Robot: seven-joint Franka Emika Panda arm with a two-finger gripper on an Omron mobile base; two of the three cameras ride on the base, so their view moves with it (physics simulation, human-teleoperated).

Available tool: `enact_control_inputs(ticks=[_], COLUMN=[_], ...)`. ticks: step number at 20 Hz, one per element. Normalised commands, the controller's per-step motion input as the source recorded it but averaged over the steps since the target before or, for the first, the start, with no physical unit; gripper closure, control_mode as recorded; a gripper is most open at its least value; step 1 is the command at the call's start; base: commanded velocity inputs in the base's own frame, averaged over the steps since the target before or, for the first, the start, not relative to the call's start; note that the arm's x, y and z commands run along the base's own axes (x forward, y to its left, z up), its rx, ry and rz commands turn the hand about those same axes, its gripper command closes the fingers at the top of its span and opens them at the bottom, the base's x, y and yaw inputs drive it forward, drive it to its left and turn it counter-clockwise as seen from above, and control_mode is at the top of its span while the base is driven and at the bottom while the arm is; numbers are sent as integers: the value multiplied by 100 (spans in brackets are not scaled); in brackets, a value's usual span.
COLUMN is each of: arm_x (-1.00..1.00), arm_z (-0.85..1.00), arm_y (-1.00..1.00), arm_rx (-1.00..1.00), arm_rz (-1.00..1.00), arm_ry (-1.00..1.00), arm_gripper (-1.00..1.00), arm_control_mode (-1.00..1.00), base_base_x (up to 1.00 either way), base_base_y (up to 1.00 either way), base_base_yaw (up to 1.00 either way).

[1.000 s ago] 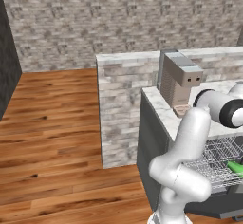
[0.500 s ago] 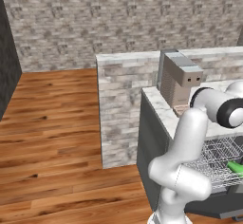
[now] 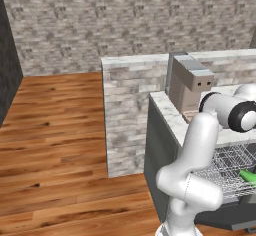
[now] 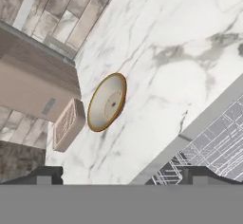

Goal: Pick up the cup and bowl from the counter, place them in the dishwasher, and close the dishwasher door.

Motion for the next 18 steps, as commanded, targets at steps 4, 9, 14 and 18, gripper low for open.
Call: enact_control_inputs(ticks=[4,9,14,18], arm_x=[45,45,43,33], arm_z=[0,0,-7,-20], arm_y=[9,11,15,13], arm_rx=[1,0,0,0], arm_rz=[0,0,0,0], arm_ry=[0,1,2,2], arm_gripper=[-100,-100,-100,-100], arm_control_mode=[-100,-100,-100,-100], base_base_x=[0,0,0,0], base_base_y=[0,0,0,0], base_base_yaw=[0,0,0,0])
